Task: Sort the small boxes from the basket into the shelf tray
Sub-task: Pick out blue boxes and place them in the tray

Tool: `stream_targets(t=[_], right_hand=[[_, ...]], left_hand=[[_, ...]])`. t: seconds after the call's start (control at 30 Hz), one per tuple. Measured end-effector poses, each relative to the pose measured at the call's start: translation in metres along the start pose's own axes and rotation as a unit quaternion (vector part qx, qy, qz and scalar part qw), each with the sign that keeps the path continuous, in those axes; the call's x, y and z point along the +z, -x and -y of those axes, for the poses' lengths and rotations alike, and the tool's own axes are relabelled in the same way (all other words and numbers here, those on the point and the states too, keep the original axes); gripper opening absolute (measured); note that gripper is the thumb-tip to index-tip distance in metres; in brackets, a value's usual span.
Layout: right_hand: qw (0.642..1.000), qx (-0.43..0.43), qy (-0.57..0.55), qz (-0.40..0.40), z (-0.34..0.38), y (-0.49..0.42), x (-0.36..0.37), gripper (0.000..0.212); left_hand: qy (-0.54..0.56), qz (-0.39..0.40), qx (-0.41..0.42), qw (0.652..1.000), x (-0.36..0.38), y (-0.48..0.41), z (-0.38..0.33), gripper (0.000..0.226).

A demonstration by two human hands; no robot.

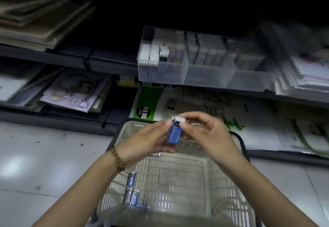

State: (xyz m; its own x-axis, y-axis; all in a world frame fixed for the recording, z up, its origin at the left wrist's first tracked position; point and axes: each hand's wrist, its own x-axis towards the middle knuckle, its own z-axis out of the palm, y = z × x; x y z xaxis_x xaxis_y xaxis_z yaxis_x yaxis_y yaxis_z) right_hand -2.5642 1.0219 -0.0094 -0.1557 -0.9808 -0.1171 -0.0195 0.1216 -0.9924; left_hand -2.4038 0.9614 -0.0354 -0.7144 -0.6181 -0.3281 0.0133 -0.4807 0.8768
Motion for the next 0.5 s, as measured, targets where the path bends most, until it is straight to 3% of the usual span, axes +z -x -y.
stream_targets(t=[0.2,0.33,0.5], right_hand=[[0.999,-0.029,0.029,-0.022,0.051,0.01,-0.001,0.023],[0.999,0.029,0.013,0.032,0.082,0.009,-0.006,0.033],[0.997,-0.013,0.036,0.068,0.113,-0.008,-0.008,0.027]], left_hand=[[-0.123,0.0,0.071,0.99,0.02,0.023,-0.045,0.035],[-0.185,-0.008,0.116,0.976,0.025,0.03,-0.076,0.032],[-0.243,-0.048,0.197,0.949,0.023,0.024,-0.109,0.027]])
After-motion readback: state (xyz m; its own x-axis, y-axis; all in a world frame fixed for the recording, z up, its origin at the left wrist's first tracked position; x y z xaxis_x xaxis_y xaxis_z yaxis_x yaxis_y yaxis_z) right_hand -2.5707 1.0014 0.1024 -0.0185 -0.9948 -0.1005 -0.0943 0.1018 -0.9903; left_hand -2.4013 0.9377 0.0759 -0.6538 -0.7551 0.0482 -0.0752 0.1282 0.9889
